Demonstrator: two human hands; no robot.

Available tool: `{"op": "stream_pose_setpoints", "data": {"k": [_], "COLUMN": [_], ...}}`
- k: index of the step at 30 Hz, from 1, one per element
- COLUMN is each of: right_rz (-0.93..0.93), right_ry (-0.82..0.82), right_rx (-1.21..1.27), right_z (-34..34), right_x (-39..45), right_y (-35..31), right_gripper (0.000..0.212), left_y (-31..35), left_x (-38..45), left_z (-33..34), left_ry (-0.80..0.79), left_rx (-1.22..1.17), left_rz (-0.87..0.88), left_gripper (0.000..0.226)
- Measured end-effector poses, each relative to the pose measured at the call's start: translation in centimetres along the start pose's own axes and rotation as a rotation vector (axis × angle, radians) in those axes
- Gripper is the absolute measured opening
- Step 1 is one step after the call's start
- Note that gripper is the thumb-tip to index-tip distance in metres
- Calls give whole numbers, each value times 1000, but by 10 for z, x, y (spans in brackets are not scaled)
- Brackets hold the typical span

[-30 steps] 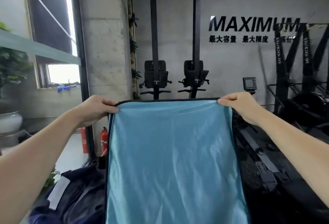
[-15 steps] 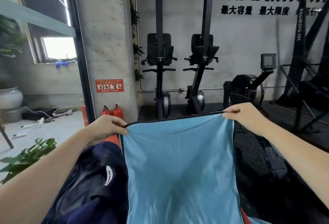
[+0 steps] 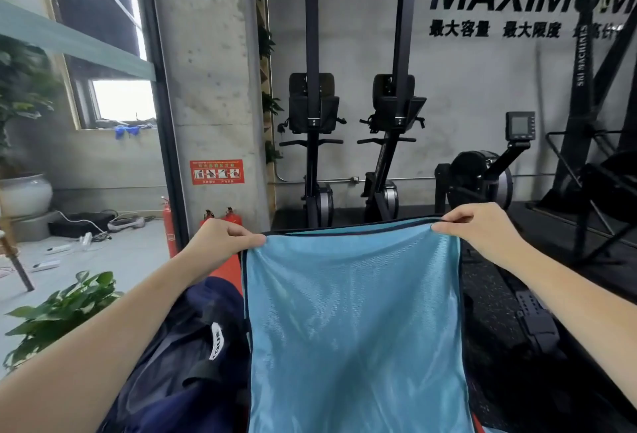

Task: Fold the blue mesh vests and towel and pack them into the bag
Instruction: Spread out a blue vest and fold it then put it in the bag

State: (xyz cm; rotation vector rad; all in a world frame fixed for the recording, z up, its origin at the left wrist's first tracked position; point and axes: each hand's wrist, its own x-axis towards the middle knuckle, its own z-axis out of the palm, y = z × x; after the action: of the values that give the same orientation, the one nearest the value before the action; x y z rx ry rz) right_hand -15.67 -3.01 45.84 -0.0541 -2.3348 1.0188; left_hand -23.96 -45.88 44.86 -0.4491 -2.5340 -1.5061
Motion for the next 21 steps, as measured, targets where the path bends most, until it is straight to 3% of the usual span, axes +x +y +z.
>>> {"op": "stream_pose_setpoints", "data": {"k": [9, 16, 21], "right_rz": [-50, -131, -167], "right_ry": [93, 197, 141], "right_rx": [5, -5, -33], "right_z": [-42, -85, -113], "right_x": [-22, -38, -47], "right_y": [-40, -81, -103], "right_gripper": [19, 35, 31], "left_y": [45, 90, 114], "left_x": [-31, -57, -69], "left_z": [-26, -56, -68], "left_ry": [186, 230, 257], "left_rx": [-5, -84, -10], "left_rz": [53, 140, 244], "left_gripper": [9, 10, 16]}}
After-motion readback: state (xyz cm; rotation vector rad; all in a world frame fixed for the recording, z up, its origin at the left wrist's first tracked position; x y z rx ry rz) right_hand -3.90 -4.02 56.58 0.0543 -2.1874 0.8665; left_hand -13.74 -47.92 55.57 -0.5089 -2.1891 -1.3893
